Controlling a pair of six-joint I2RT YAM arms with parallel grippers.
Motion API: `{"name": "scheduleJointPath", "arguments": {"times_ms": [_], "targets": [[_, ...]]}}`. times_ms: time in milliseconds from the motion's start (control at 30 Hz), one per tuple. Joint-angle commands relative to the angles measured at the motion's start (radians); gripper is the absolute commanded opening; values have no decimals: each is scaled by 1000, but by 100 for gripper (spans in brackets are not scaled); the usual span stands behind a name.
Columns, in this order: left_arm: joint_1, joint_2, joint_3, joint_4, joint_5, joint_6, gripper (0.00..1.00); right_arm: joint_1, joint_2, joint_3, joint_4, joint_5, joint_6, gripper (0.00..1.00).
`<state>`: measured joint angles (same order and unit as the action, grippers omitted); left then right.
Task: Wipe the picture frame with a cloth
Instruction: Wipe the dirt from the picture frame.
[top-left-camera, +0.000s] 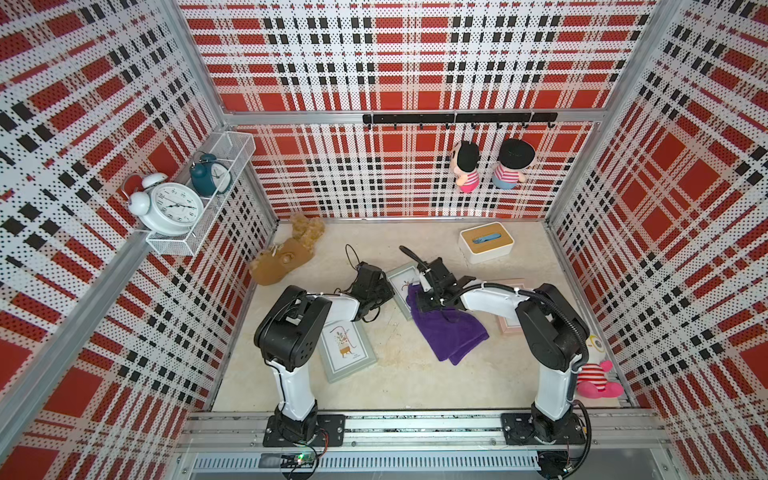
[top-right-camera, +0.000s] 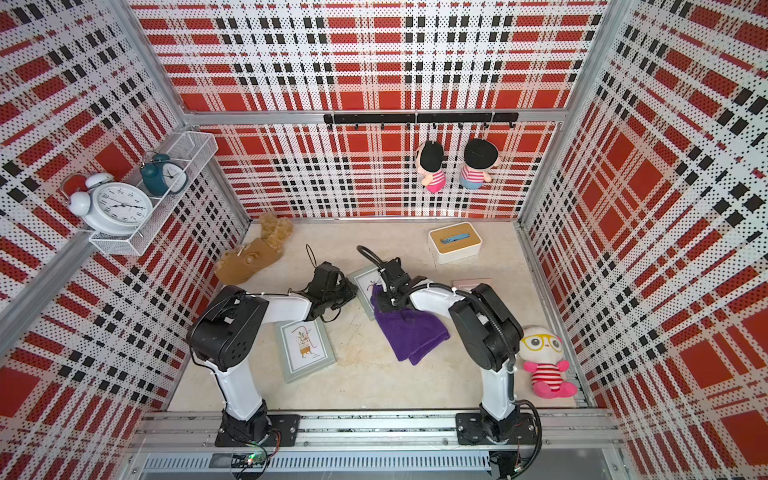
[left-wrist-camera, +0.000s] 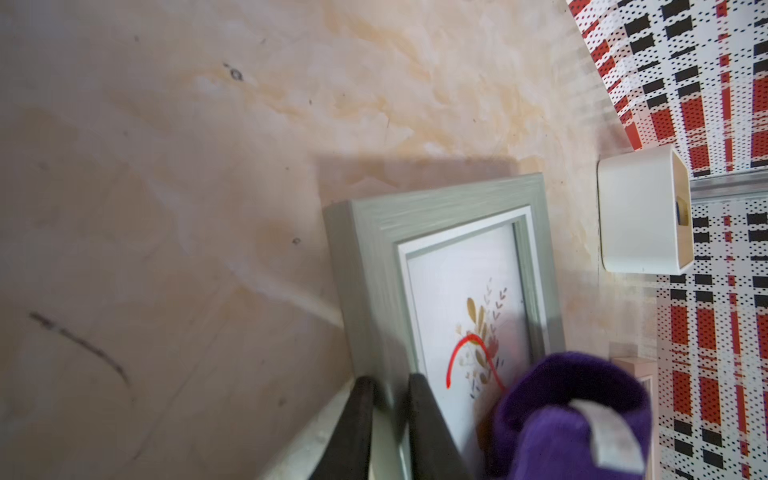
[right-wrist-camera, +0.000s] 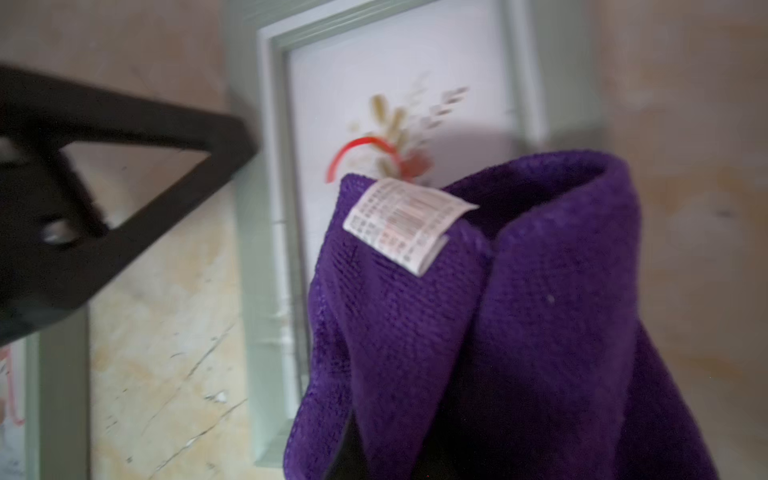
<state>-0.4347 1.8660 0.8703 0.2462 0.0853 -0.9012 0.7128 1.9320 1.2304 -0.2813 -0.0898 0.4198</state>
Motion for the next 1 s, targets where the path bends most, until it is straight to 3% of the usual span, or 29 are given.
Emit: {"name": "scheduleJointPath", "arguments": {"times_ms": [0,167,267,533,633,967], "targets": [[-6,71,-36,-173,-27,13,19,10,38,1,-75,5,9,0],[-5,71,-34,-180,-33,25,19,-155,18,-36,-135,109,34,0],[-4,68,-34,-182,-36,28,19,-186,-19,-32,-152,167,11,0],[-6,75,-26,-182,-36,25,19,-1,0,-16,-33,13,-12,0],[-6,79,-26,-183,-37,27,19,10,1,-40,-13,-1,-16,0],[1,93,-29,-188,-45,47,16,-256,-57,-97,-60,242,-55,0]]}}
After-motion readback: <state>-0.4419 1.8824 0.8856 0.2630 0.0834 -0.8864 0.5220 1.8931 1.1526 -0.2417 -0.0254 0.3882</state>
